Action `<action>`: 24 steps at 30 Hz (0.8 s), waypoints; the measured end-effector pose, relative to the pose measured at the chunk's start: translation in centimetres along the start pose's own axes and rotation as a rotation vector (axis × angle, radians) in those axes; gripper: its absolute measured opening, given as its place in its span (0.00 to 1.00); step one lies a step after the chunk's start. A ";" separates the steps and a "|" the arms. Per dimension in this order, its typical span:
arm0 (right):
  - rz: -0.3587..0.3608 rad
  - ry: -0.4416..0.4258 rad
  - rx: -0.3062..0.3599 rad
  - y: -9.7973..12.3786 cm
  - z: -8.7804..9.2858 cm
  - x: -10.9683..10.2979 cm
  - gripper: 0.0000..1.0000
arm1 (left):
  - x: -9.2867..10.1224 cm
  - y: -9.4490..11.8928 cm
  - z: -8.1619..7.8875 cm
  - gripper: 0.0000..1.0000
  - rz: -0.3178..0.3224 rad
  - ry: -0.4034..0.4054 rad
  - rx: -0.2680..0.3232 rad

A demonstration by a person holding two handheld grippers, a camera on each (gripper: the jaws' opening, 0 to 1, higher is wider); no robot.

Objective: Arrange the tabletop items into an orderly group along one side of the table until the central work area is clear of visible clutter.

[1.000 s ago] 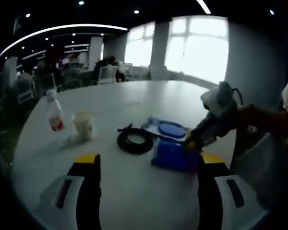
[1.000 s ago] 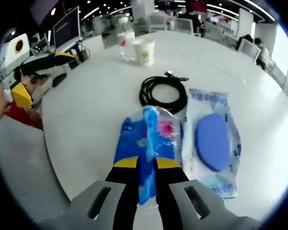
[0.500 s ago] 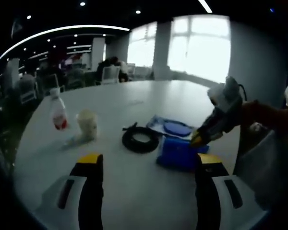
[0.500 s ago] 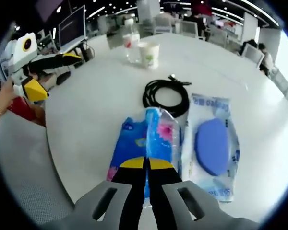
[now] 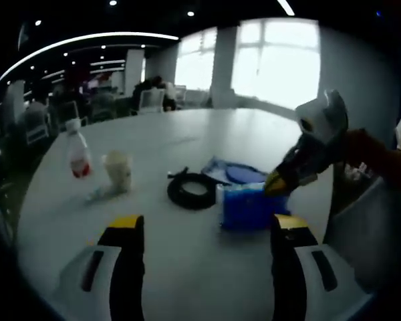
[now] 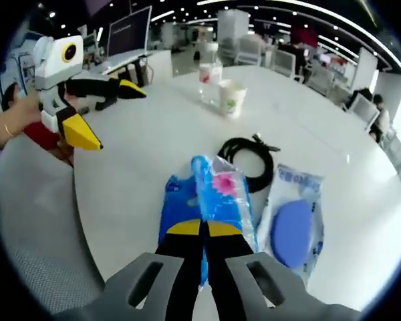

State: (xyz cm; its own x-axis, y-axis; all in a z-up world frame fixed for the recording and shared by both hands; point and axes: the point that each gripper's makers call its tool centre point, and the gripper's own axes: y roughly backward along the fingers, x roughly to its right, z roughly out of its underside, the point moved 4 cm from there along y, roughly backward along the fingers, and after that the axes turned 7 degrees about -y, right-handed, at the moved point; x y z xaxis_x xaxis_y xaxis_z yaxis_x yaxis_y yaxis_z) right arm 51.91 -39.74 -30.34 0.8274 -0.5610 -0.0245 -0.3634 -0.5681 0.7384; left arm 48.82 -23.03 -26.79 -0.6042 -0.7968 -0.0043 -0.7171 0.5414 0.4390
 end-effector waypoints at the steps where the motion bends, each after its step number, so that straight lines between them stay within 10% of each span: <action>1: -0.013 0.005 0.013 0.2 -0.4 -0.4 0.01 | 0.1 0.0 0.0 0.74 0.004 0.000 -0.002; 24: -0.211 0.247 0.079 1.2 -2.8 -5.9 0.01 | 0.5 -0.5 1.2 0.60 0.058 -0.019 -0.071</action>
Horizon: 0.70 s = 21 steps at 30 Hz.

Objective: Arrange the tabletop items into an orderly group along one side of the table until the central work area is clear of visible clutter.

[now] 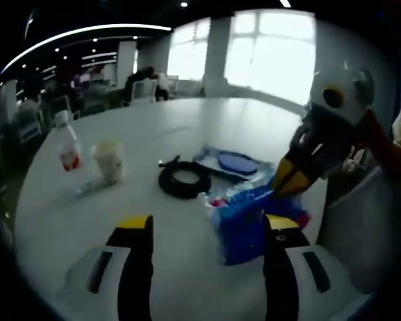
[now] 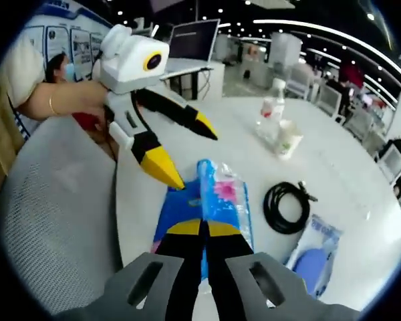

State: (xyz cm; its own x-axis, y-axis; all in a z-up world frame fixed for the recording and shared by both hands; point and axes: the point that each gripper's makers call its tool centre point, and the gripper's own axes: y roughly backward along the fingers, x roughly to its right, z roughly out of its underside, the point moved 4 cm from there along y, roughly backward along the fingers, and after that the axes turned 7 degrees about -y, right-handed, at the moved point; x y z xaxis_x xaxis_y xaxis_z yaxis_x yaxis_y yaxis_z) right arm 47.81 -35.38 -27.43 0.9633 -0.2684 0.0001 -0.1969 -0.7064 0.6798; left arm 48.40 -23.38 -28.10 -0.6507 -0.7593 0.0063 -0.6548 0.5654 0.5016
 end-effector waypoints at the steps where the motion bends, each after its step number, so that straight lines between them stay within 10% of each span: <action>1: -0.004 0.007 0.001 0.0 0.0 -0.1 0.01 | 0.1 0.0 0.1 0.58 0.006 -0.001 -0.002; 21: -0.016 0.097 0.051 0.1 -1.1 -0.5 0.01 | 1.5 -0.4 0.6 0.22 0.094 -0.003 -0.033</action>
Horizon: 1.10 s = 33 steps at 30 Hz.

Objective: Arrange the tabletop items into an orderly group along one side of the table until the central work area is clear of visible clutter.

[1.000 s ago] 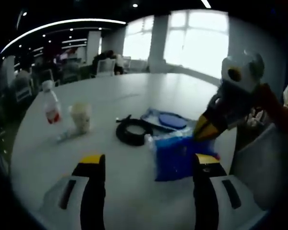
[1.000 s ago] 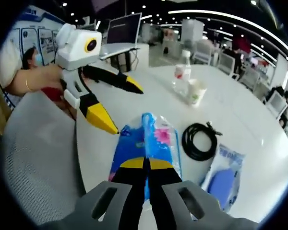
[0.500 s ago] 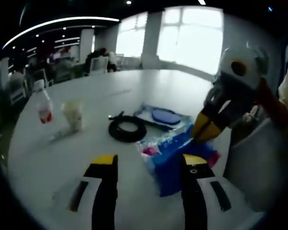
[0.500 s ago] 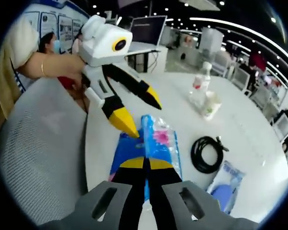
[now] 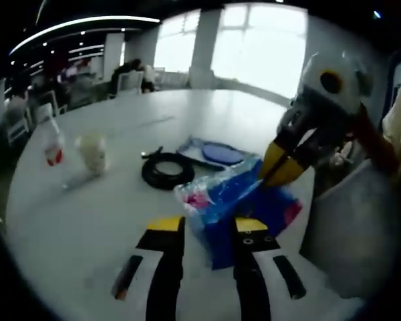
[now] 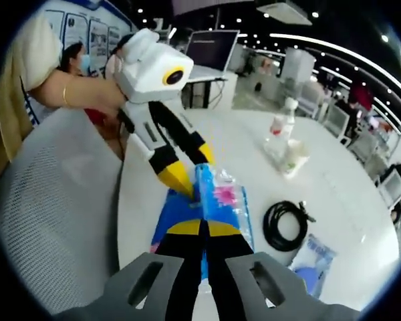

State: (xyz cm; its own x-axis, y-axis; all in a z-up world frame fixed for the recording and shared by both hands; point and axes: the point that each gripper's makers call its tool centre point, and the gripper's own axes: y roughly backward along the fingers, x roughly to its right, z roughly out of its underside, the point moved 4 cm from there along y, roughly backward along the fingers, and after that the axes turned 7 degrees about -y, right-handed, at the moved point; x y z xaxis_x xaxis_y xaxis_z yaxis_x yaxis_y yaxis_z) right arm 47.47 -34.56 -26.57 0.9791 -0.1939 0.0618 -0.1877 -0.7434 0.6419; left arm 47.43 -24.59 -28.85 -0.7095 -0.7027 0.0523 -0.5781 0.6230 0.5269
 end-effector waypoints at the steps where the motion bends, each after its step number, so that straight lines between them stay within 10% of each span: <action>1: 0.002 -0.002 -0.002 0.0 0.0 0.0 0.01 | 0.0 0.0 0.1 0.20 -0.004 -0.002 -0.010; 22: 0.083 -0.121 0.034 -0.5 -0.4 1.3 0.06 | -0.2 0.4 -0.3 0.01 -0.072 0.066 -0.028; 33: 0.192 -0.251 0.145 0.2 -1.5 3.2 0.50 | -1.3 0.8 0.5 0.00 -0.122 0.190 -0.042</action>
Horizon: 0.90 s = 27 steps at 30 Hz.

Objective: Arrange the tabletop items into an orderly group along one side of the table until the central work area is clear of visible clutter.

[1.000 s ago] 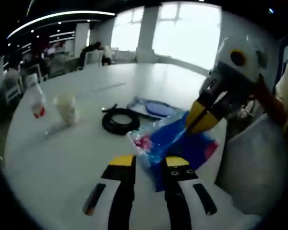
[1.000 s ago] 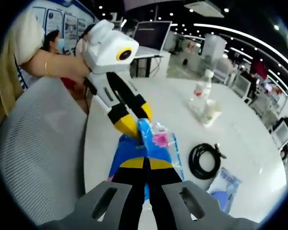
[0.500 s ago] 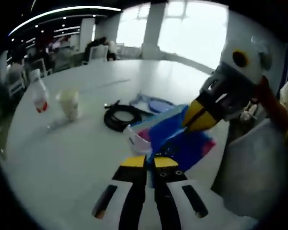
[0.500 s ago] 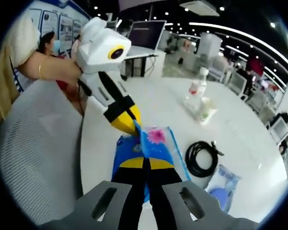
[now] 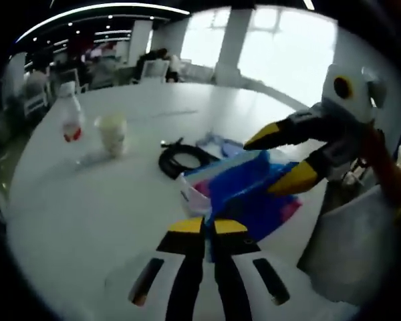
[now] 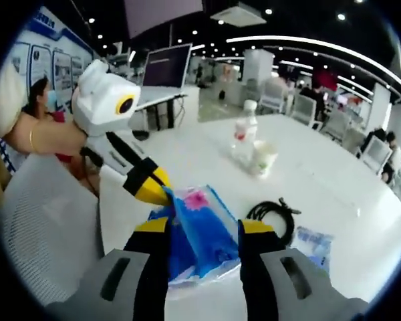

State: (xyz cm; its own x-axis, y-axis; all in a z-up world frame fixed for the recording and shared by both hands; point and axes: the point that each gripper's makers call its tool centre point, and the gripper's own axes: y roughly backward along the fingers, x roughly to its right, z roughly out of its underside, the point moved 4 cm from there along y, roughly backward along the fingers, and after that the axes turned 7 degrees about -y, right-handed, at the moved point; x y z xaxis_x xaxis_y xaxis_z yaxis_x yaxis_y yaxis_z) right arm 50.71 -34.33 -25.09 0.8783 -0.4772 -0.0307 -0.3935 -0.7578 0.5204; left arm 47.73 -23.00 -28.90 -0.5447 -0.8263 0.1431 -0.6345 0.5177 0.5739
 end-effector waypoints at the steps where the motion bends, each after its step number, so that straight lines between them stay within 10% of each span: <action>1: 0.008 -0.005 0.006 0.0 -0.1 0.1 0.57 | -0.2 0.1 0.0 0.00 -0.015 0.019 -0.001; 3: 0.026 -0.034 0.009 0.0 -0.1 0.5 0.68 | -1.3 0.4 0.1 0.00 -0.099 -0.042 -0.019; 13: 0.062 -0.140 0.011 0.0 0.4 1.6 0.69 | -1.8 0.8 0.0 0.00 -0.108 0.095 0.016; 27: 0.100 -0.218 -0.003 -0.2 1.1 2.1 0.42 | -2.1 1.2 -0.5 0.00 -0.124 0.161 0.064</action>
State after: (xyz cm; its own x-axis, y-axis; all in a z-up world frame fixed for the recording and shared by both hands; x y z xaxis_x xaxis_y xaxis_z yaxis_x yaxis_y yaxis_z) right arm 52.37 -35.70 -26.15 0.7556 -0.6346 -0.1622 -0.4742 -0.7008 0.5330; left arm 48.39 -20.75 -28.06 -0.3692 -0.9066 0.2046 -0.7273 0.4189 0.5436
